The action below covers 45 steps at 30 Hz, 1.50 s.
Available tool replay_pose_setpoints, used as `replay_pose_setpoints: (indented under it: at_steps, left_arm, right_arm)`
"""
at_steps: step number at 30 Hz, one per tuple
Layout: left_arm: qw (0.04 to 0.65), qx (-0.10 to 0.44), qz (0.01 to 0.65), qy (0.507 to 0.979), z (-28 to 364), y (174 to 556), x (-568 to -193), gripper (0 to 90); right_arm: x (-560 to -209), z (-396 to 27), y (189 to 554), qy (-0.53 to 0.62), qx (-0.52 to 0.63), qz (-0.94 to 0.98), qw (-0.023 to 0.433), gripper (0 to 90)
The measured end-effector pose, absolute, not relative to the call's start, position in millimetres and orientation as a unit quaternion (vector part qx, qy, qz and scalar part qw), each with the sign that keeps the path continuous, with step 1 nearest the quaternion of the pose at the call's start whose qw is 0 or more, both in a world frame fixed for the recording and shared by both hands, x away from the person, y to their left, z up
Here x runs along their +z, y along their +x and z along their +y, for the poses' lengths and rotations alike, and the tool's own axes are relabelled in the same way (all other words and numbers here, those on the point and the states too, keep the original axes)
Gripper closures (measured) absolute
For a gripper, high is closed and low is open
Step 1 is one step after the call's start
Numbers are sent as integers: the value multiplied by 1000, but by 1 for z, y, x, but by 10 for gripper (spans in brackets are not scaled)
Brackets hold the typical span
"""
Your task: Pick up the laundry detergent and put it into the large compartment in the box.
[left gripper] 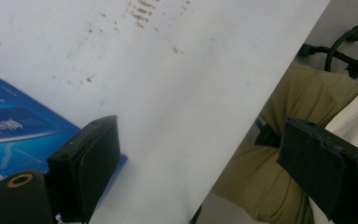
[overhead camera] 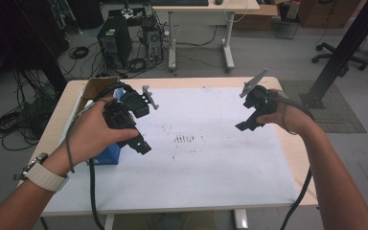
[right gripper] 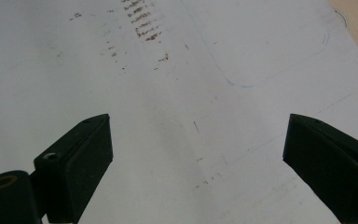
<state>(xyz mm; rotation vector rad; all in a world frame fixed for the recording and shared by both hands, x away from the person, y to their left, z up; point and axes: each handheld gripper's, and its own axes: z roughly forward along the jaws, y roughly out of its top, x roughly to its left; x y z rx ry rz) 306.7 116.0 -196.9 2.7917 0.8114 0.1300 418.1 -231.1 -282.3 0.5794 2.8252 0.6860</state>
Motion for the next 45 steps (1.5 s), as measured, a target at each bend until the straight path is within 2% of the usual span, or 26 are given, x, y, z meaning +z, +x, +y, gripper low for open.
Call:
replay_pose_setpoints:
  at_steps: [13, 45]
  left_arm:
    - [147, 71, 248, 955, 112, 314, -200, 128]
    - [133, 68, 236, 960, 100, 326, -209, 131]
  right_arm:
    - [-283, -231, 419, 195, 230, 950, 87, 82]
    - [-285, -232, 419, 196, 229, 950, 85, 82]
